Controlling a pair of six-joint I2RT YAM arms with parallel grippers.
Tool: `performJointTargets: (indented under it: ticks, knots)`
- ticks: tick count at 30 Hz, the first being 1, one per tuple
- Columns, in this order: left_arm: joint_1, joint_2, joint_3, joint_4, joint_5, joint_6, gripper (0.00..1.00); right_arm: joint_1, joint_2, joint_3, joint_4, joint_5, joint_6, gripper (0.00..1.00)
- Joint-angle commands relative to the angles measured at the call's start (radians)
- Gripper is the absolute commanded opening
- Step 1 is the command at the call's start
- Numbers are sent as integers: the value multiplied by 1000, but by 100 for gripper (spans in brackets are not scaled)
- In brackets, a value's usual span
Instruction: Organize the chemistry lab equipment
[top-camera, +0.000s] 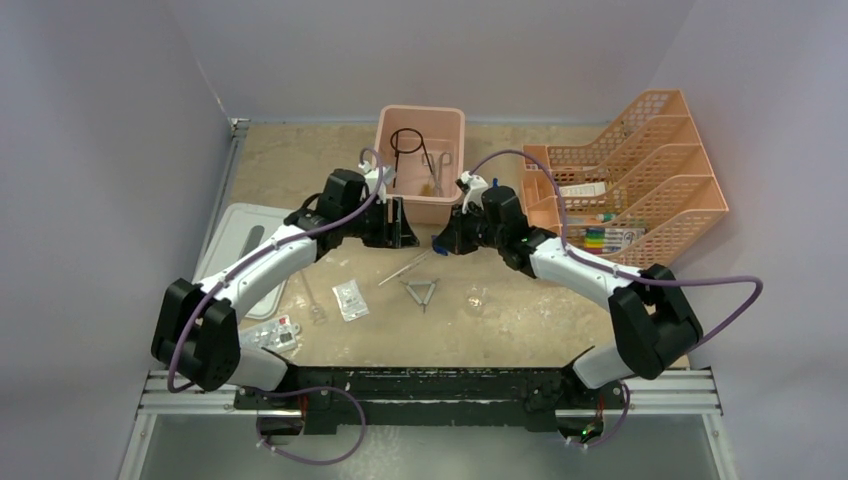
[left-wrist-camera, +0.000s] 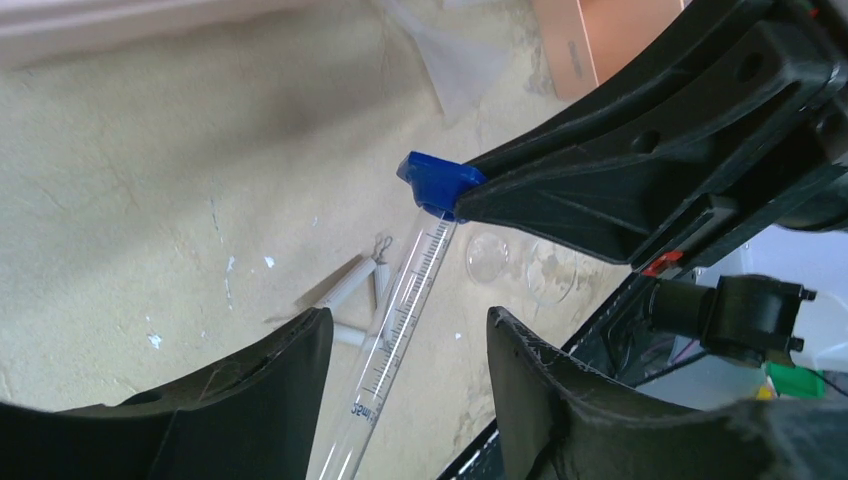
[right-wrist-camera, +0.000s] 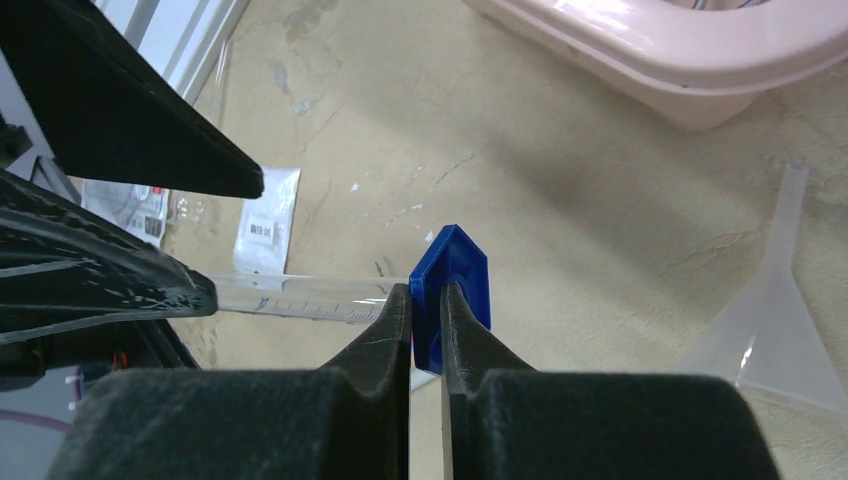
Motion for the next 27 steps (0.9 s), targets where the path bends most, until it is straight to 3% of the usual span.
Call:
performJointTargets:
  ticks: [1,12,27]
  knots:
    - [-8,3,18,-26,78,89,56,4,-45,76,-23,-72,-52,0]
    - [-26,47,15,-155,203,168,50,4,-55,102,-28,-112,-63,0]
    - [-31,52,54,-187,166,198,11,4,-69,116,-32,-125,-64,3]
